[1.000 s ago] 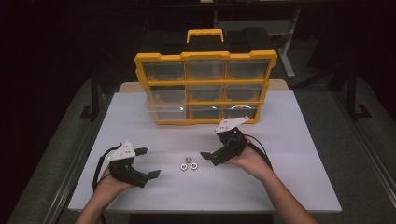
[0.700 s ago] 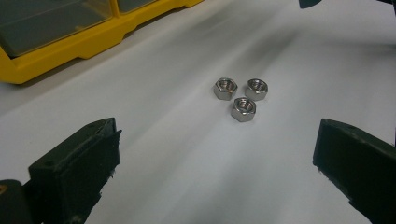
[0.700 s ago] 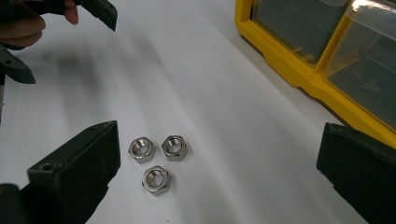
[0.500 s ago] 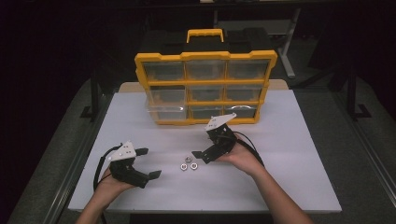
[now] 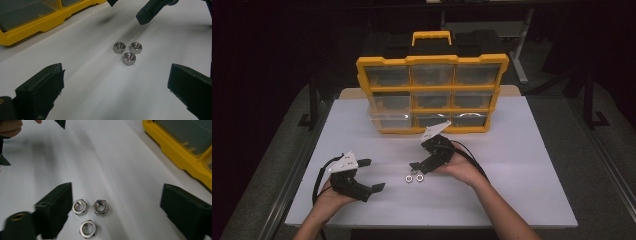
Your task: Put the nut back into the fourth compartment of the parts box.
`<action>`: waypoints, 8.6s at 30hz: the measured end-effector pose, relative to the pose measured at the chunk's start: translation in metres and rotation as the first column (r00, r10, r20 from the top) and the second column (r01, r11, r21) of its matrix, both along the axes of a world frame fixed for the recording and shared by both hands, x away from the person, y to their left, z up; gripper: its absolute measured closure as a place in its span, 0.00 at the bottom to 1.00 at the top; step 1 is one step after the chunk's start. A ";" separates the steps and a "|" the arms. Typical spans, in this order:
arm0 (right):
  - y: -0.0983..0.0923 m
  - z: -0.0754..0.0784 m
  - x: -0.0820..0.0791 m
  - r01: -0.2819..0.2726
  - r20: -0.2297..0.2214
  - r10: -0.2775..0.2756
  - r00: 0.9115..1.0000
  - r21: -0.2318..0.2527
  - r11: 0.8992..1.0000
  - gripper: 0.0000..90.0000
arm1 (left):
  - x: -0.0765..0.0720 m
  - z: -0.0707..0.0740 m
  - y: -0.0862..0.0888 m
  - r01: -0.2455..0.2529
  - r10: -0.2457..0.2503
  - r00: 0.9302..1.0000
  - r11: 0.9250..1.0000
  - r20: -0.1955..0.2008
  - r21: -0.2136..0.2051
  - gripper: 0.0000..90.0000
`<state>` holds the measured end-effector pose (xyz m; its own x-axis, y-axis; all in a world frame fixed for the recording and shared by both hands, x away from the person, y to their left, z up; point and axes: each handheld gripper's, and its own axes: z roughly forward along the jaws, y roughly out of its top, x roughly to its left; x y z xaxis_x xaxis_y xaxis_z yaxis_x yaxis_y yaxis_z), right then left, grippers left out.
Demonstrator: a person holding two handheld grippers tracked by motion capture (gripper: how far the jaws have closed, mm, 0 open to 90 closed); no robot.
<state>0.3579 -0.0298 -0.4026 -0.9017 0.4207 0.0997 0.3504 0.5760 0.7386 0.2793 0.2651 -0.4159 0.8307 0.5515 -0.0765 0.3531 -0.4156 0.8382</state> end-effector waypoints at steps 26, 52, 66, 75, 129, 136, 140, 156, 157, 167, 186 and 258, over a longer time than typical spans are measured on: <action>0.015 -0.023 0.006 -0.123 -0.035 0.120 0.992 -0.085 0.989 0.58 | 0.001 0.000 0.000 -0.001 0.001 1.000 1.000 -0.003 -0.006 0.01; 0.026 -0.038 0.005 -0.160 -0.055 0.153 0.987 -0.148 0.976 0.76 | 0.000 -0.001 -0.001 0.003 -0.003 1.000 1.000 -0.006 -0.006 0.01; 0.019 -0.032 0.009 -0.144 -0.066 0.136 0.989 -0.132 0.981 0.77 | 0.000 -0.002 -0.002 0.007 -0.007 1.000 1.000 -0.005 -0.001 0.01; 0.011 -0.020 0.011 -0.119 -0.059 0.113 0.992 -0.109 0.987 0.77 | -0.001 -0.002 -0.002 0.007 -0.007 1.000 1.000 -0.003 -0.009 0.01; -0.018 0.094 0.041 -0.034 -0.005 0.034 0.999 0.001 0.999 0.77 | -0.001 -0.001 0.000 0.016 -0.016 1.000 1.000 -0.002 -0.021 0.01; -0.019 0.114 0.046 -0.012 0.001 0.012 1.000 0.002 1.000 0.77 | -0.001 -0.001 0.000 0.020 -0.020 1.000 1.000 0.002 -0.024 0.01; -0.019 0.126 0.050 -0.011 0.015 0.011 1.000 0.018 1.000 0.77 | 0.000 -0.001 0.000 0.017 -0.017 1.000 1.000 -0.012 -0.022 0.01; -0.003 0.153 0.063 -0.011 0.040 0.009 0.999 0.045 0.999 0.77 | -0.001 0.000 0.000 0.017 -0.017 1.000 1.000 -0.005 -0.026 0.01; -0.001 0.154 0.064 -0.014 0.042 0.012 0.999 0.045 0.999 0.77 | -0.001 0.000 0.000 0.018 -0.018 1.000 1.000 -0.005 -0.025 0.01; 0.016 0.155 0.073 -0.025 0.053 0.023 0.998 0.031 0.999 0.77 | -0.001 -0.001 0.000 0.020 -0.020 1.000 0.999 -0.005 -0.027 0.01; 0.029 0.146 0.085 -0.012 0.061 0.011 0.998 0.012 1.000 0.59 | -0.001 -0.001 -0.001 0.021 -0.021 1.000 0.999 -0.008 -0.032 0.01; -0.035 0.025 -0.020 0.061 -0.018 -0.060 0.998 0.047 0.997 0.17 | -0.001 -0.001 0.003 0.016 -0.015 0.999 0.999 0.029 -0.029 0.01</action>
<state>0.3379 -0.0648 -0.3779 -0.8727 0.4691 0.1353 0.3960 0.5180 0.7582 0.2782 0.2680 -0.4168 0.8414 0.5362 -0.0679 0.3219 -0.3962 0.8599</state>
